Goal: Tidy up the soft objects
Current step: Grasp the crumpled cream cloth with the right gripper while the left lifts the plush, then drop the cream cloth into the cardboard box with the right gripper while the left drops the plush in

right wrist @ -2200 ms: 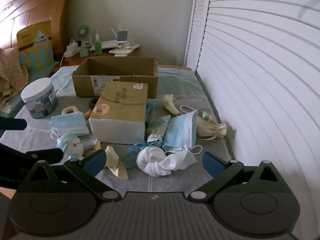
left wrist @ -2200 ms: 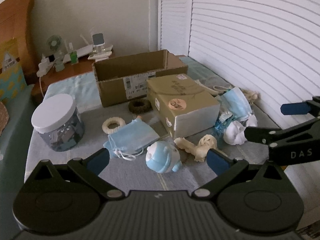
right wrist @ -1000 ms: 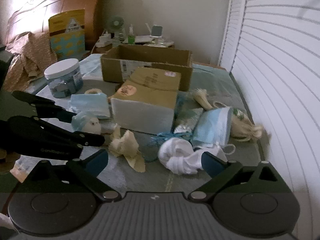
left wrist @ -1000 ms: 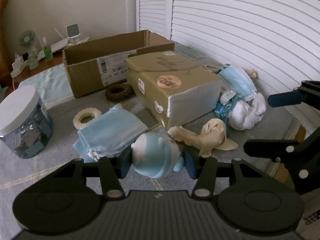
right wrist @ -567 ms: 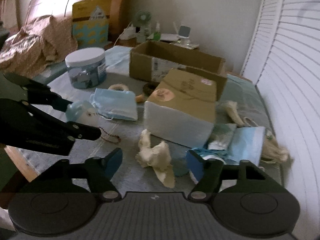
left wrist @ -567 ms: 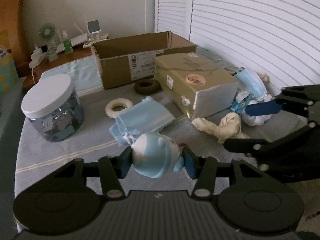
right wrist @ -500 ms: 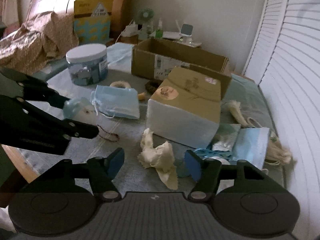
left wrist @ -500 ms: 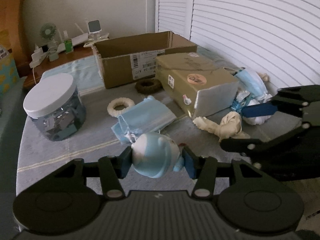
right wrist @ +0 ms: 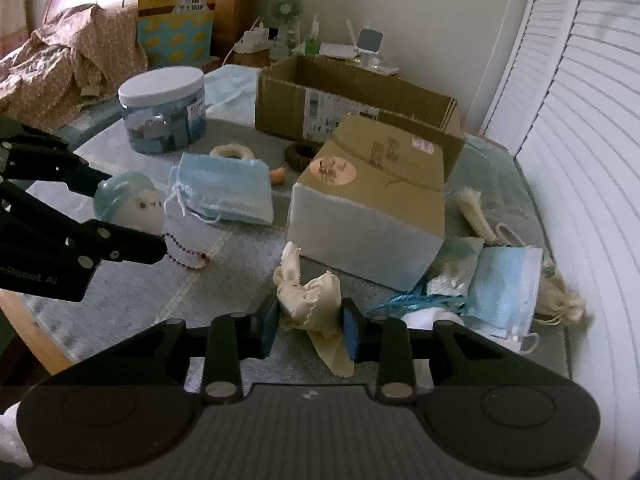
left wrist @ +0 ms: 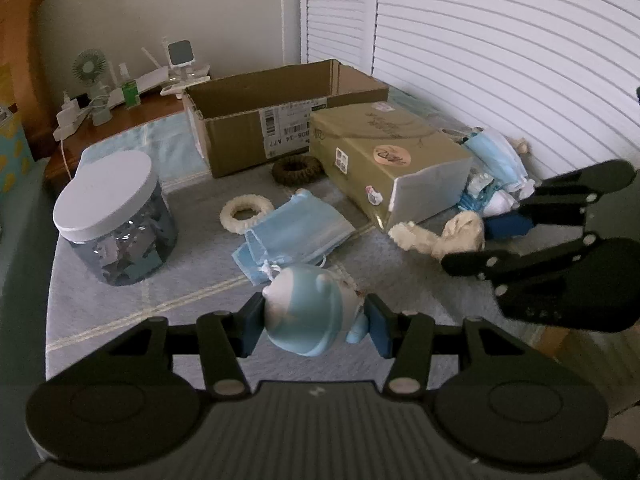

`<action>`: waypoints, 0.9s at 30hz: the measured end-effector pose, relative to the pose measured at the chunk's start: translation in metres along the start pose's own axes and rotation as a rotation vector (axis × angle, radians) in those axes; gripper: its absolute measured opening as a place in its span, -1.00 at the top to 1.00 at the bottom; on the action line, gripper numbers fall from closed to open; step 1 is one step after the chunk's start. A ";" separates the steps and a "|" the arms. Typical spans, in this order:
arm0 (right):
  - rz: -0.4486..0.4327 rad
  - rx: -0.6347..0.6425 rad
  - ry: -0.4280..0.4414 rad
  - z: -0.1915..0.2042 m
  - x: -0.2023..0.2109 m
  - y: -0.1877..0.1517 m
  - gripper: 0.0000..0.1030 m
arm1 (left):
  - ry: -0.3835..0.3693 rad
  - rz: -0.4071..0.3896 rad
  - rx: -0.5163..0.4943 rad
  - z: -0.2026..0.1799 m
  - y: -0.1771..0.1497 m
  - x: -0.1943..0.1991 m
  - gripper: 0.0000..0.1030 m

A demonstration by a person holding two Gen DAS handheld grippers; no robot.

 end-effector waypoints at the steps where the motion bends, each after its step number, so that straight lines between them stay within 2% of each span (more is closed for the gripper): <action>1: -0.004 -0.003 0.005 0.000 0.003 0.001 0.27 | -0.001 0.003 -0.005 0.001 0.000 0.001 -0.02; 8: -0.040 -0.007 0.009 -0.009 0.032 0.018 0.27 | 0.004 0.015 -0.037 0.009 0.006 0.011 -0.02; 15: -0.105 -0.022 0.002 -0.026 0.052 0.050 0.27 | -0.005 0.006 -0.038 0.016 0.015 0.019 -0.02; 19: -0.133 -0.033 -0.011 -0.042 0.049 0.073 0.27 | -0.007 -0.008 -0.035 0.018 0.020 0.021 -0.02; 27: -0.159 -0.054 -0.022 -0.085 0.016 0.125 0.27 | 0.007 -0.015 -0.014 0.027 0.028 0.021 -0.02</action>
Point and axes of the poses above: each gripper's, at about its wrist camera, not at the fingertips, and x roughly against the way its jaws point, z to its left, y to its top, the point moved 9 cm from there along -x, roughly the way its jaws point, and after that the axes turned 9 degrees about x, right-handed, at the moved point
